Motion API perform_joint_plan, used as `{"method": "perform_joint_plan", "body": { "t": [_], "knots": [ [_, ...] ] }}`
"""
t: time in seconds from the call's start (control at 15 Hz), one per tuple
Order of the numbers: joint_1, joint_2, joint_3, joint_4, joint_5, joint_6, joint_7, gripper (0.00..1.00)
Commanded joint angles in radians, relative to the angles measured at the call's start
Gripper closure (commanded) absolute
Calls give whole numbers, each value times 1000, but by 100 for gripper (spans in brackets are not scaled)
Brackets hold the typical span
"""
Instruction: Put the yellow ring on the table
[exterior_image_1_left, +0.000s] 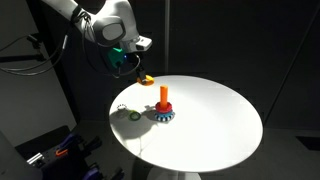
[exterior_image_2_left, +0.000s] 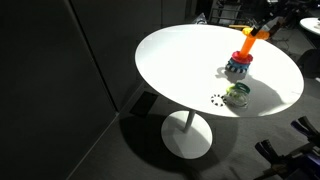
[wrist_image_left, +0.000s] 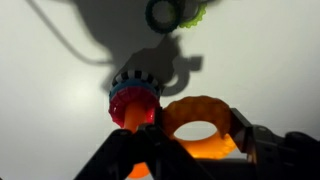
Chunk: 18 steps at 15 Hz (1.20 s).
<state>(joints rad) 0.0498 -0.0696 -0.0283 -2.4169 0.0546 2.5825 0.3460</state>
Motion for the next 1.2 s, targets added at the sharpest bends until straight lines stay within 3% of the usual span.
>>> {"method": "perform_joint_plan", "body": {
  "t": [0.0, 0.27, 0.33, 0.4, 0.53, 0.87, 1.13],
  "knots": [
    [-20, -5, 16, -49, 6, 5, -35, 60],
    [-27, 19, 18, -121, -35, 134, -29, 60],
    [-28, 25, 17, -131, -40, 154, -24, 29],
    [-30, 31, 16, -137, -45, 165, -23, 10],
    [-33, 40, 14, -144, -58, 173, -17, 0],
    [-48, 48, 7, -121, -90, 104, 17, 0],
    [-64, 44, 4, -85, -123, -23, 70, 0]
  ]
}}
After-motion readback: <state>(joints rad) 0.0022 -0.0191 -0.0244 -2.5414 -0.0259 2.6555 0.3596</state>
